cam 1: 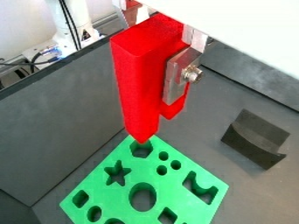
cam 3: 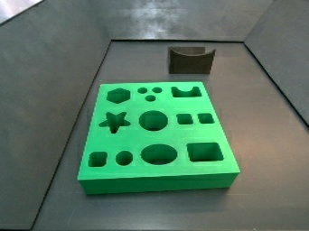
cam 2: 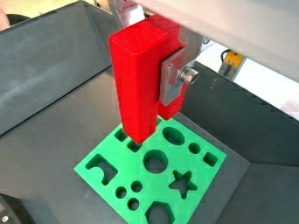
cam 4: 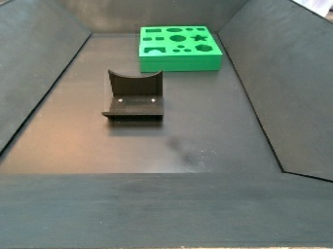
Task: Pick up the double-square object. Move up. Move to above the board. Insert the double-square object.
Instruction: Insert the double-square object.
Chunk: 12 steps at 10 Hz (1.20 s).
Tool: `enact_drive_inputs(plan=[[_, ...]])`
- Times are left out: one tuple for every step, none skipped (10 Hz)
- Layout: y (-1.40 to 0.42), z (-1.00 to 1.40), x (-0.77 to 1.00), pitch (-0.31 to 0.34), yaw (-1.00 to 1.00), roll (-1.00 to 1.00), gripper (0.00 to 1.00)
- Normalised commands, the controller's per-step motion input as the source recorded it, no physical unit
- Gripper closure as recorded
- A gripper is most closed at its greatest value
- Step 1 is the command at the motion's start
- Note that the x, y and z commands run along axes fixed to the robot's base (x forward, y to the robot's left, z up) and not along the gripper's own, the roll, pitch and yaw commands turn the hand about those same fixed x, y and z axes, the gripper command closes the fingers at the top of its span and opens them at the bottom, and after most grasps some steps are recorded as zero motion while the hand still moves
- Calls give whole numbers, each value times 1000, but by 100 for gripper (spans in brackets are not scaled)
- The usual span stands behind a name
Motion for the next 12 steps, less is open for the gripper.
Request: enact_drive_inputs(plan=[[-49, -91, 249, -21, -123, 0, 100], [-57, -94, 314, 0, -214, 0, 100], [-91, -131, 334, -24, -306, 0, 100], [-100, -143, 357, -30, -397, 0, 100], [-126, -166, 391, -24, -477, 0, 100], [-180, -274, 403, -24, -637, 9, 100], [-134, -323, 211, -80, -811, 10, 100], [-109, -414, 40, -50, -971, 43, 100], [-23, -474, 0, -29, -1000, 66, 100], [0, -534, 0, -27, -1000, 94, 100], [0, -531, 0, -29, -1000, 94, 100], [0, -534, 0, -26, -1000, 84, 100]])
